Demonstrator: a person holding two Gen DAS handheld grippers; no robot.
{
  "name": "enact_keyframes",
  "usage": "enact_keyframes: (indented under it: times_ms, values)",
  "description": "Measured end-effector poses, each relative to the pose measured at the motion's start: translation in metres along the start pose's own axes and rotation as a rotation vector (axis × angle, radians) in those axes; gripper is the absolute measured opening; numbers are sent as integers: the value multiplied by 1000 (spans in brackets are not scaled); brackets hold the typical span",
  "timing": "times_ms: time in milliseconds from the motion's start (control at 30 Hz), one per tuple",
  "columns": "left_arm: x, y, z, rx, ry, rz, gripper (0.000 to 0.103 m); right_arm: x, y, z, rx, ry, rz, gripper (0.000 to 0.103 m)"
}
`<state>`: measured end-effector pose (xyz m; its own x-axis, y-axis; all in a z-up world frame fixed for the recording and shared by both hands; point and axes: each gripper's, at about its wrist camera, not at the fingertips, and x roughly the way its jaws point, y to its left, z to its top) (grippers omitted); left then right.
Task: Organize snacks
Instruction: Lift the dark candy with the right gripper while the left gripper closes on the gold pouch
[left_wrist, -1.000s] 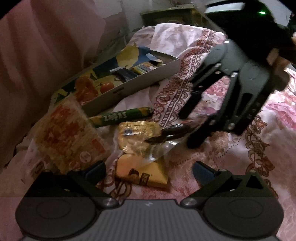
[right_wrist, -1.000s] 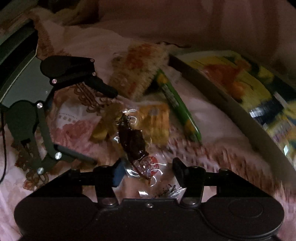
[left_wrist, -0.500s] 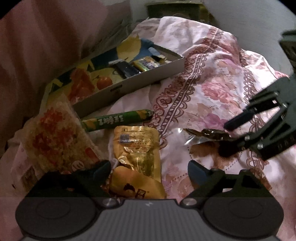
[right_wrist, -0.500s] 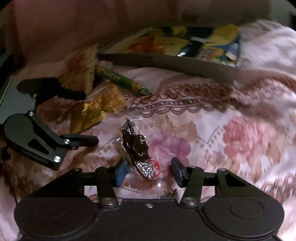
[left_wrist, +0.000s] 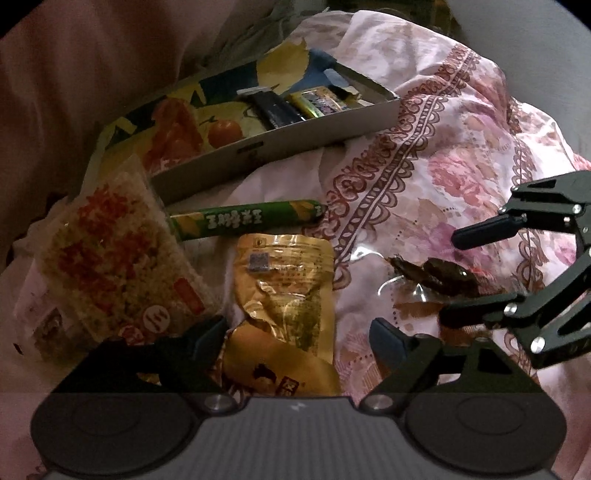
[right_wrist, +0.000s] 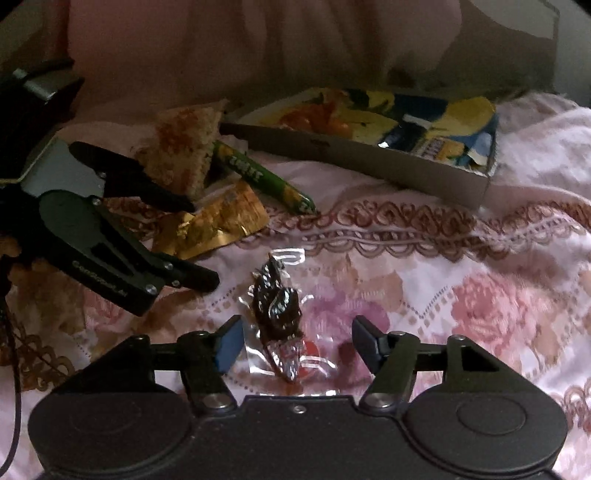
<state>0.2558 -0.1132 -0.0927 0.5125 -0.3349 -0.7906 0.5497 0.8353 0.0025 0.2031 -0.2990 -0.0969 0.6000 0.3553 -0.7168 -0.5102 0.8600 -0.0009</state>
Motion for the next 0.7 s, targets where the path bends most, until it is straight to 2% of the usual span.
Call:
enact_keyframes:
  times_ms: [133, 233, 333, 633, 700]
  values:
    - [1, -2, -1, 0, -1, 6, 87, 10, 3, 0, -26, 1, 40, 66]
    - [-1, -3, -3, -3, -9, 19, 84, 10, 5, -1, -29, -5, 31, 56]
    - [-2, -4, -3, -20, -10, 29, 81, 7, -1, -2, 41, -5, 41, 51]
    - [-13, -2, -2, -104, 10, 50, 62, -4, 6, -7, 81, 9, 12, 50]
    - [-14, 0, -2, -121, 16, 47, 62, -5, 7, -8, 80, 10, 6, 50]
